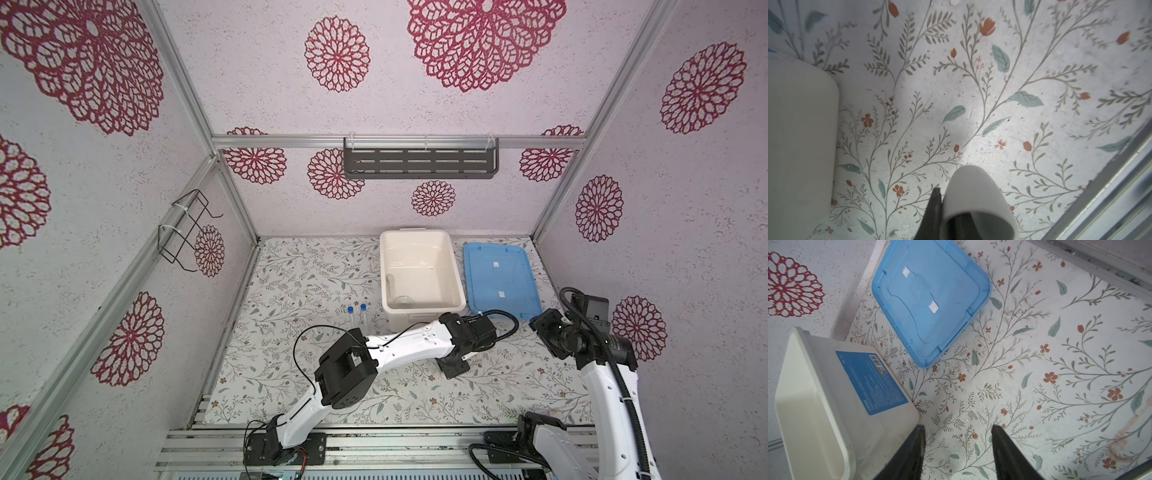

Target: Organize the chemistry lab equipment

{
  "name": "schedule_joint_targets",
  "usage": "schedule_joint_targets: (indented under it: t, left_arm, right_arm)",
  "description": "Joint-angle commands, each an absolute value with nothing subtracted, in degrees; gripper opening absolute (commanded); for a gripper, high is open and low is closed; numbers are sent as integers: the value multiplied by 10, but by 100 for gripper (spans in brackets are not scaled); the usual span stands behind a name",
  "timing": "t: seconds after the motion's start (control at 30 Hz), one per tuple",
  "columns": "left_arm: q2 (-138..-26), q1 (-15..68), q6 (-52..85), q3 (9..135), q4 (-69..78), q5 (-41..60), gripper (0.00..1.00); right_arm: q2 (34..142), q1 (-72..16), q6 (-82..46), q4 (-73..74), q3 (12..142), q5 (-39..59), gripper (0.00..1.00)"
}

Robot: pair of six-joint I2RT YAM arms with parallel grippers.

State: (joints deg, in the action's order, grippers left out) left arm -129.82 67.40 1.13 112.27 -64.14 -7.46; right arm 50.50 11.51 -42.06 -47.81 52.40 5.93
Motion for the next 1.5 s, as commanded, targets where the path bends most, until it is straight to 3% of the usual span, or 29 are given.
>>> schedule_joint_targets:
  t: [0.0,0.67,0.8,0.93,1.2,1.47]
  left_arm:
    - [-1312,669,-15,1144,-666,-84,1]
    - [-1365,657,-47,1182,-682,-72,10]
    - [-1360,657,-46,1175,-675,-82,24]
    - [-1352,657,-43,1172,-674,-93,25]
    - [-1297,671,-21,1204,-709,-204,32]
    - [-1226,671,13,1221,-718,-174,37]
  right_arm:
    - [505,118,-393,-449,535,83,55]
    - [482,119,-347,-482,532,70,56]
    - [484,118,-342,-483,537,72,56]
    - [486,118,-335,-488,544,77,56]
    - [496,118,-325,-508,576,88,55]
    - [508,112,-316,-526,590,101,54]
